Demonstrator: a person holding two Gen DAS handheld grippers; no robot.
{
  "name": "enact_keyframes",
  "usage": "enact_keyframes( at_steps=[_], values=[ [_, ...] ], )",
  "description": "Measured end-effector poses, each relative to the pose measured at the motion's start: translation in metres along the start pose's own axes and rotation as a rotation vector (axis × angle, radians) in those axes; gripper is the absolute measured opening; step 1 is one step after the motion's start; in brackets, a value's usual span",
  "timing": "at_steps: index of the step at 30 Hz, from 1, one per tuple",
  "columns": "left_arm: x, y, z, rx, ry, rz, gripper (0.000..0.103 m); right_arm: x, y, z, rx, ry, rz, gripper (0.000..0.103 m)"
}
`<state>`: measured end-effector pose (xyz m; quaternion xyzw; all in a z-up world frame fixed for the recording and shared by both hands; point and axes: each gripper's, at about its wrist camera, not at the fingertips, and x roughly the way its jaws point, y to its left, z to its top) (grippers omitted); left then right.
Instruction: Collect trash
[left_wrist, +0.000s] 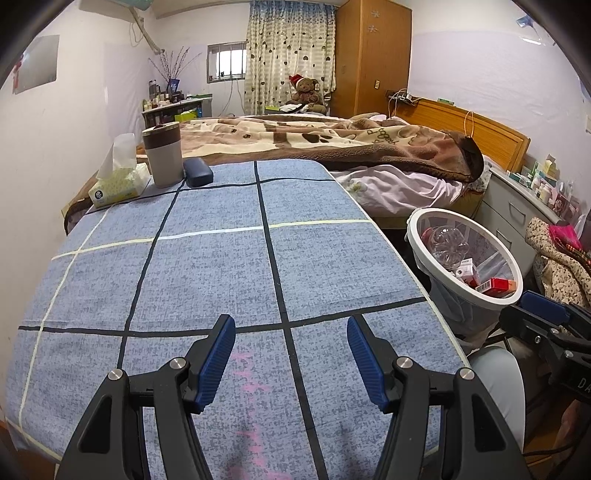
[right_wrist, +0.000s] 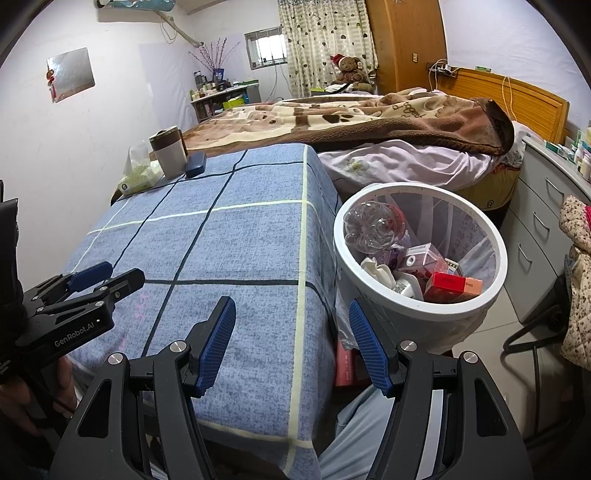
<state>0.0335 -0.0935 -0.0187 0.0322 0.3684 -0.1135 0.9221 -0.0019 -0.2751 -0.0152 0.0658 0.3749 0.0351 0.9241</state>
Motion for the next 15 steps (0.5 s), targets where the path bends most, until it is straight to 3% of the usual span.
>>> enact_keyframes(
  at_steps=[15],
  values=[
    [-0.0008,-0.0014,0.0008,-0.004,0.003,0.006,0.063,0.0016,0.0011,-0.001,-0.001,0.005,0.0,0.066]
  ],
)
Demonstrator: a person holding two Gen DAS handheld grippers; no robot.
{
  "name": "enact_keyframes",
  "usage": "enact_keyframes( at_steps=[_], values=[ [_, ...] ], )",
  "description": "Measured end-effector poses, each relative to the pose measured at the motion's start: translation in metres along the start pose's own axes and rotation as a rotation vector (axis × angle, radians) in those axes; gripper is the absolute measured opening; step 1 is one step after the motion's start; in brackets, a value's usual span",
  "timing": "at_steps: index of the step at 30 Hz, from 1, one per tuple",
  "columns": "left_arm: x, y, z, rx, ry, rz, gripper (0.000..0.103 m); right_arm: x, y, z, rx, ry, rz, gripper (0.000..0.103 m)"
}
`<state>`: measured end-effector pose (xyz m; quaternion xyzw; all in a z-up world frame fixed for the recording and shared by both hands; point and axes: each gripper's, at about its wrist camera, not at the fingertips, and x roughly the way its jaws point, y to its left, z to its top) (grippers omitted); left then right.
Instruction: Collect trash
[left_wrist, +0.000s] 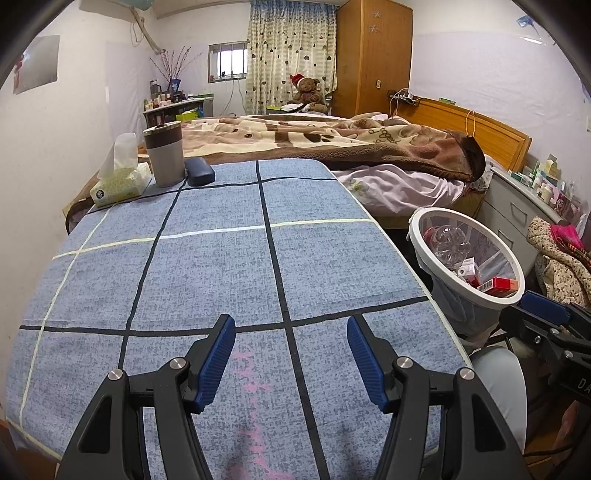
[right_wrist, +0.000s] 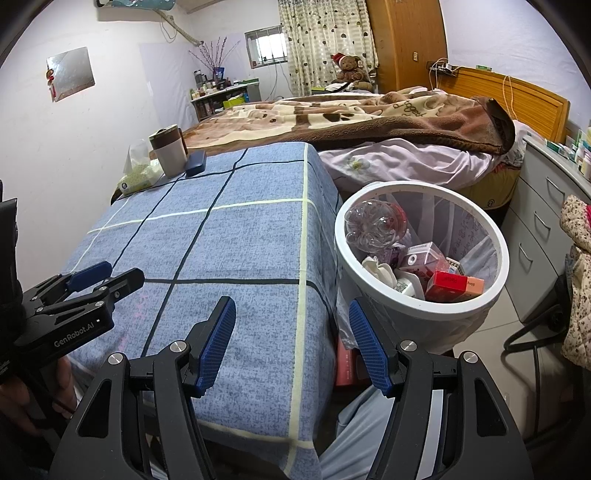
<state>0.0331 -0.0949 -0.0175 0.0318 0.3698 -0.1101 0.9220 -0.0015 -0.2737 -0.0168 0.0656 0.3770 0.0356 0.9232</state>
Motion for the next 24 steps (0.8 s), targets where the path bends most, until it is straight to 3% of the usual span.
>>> enact_keyframes(
  at_steps=[24],
  values=[
    [0.0,0.0003,0.0002,0.012,-0.005,0.025,0.063,0.0033,0.0023,-0.0031,-0.001,0.007,0.002,0.066]
  ],
)
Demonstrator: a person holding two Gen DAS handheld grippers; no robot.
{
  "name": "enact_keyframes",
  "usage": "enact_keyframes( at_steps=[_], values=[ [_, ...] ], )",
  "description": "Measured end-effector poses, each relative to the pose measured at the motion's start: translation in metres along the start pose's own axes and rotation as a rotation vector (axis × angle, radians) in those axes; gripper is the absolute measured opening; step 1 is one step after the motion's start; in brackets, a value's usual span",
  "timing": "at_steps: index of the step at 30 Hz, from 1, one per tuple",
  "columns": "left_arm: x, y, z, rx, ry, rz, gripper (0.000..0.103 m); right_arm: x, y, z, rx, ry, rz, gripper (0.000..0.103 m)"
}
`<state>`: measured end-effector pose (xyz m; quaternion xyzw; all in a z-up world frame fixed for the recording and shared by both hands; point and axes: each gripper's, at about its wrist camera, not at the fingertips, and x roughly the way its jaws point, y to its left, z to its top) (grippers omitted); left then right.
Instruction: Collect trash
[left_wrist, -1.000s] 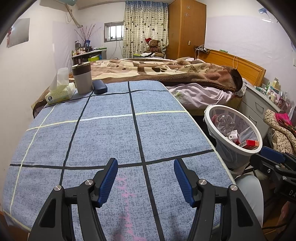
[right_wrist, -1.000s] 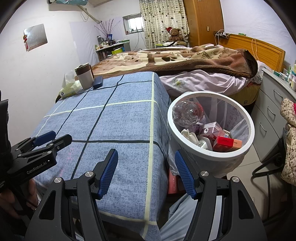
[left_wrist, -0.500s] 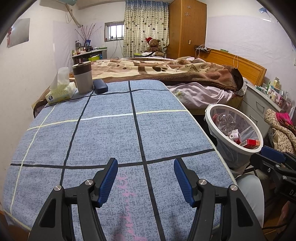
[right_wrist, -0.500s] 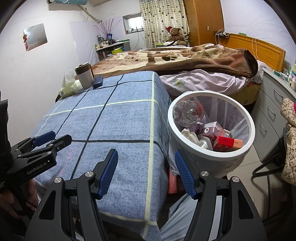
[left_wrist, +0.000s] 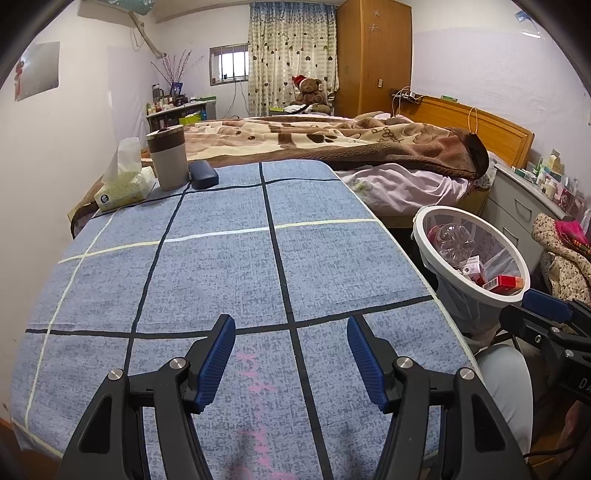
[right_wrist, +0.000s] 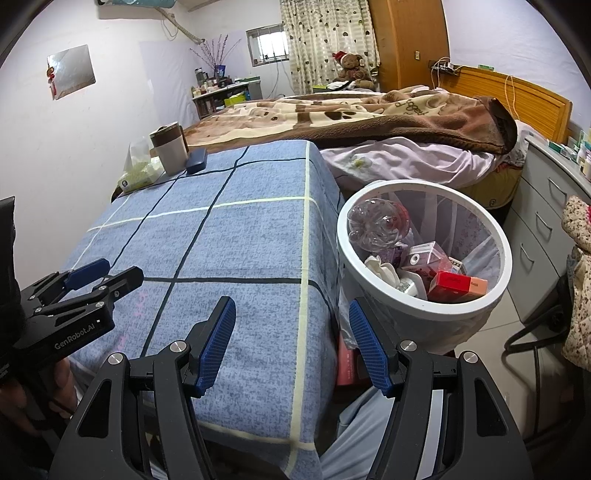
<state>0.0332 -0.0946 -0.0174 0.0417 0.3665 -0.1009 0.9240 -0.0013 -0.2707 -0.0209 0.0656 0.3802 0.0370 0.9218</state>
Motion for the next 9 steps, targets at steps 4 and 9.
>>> enact_keyframes(
  at_steps=[4,9],
  values=[
    [0.0005,-0.0009,-0.0001,-0.001,-0.004,0.006,0.063,0.0015,0.0009,-0.0001,-0.001,0.001,0.0,0.066],
    [0.0023,-0.0011,-0.0001,-0.004,0.002,0.011,0.063,0.0021,0.0022,-0.0021,-0.001,0.003,0.001,0.066]
  ],
)
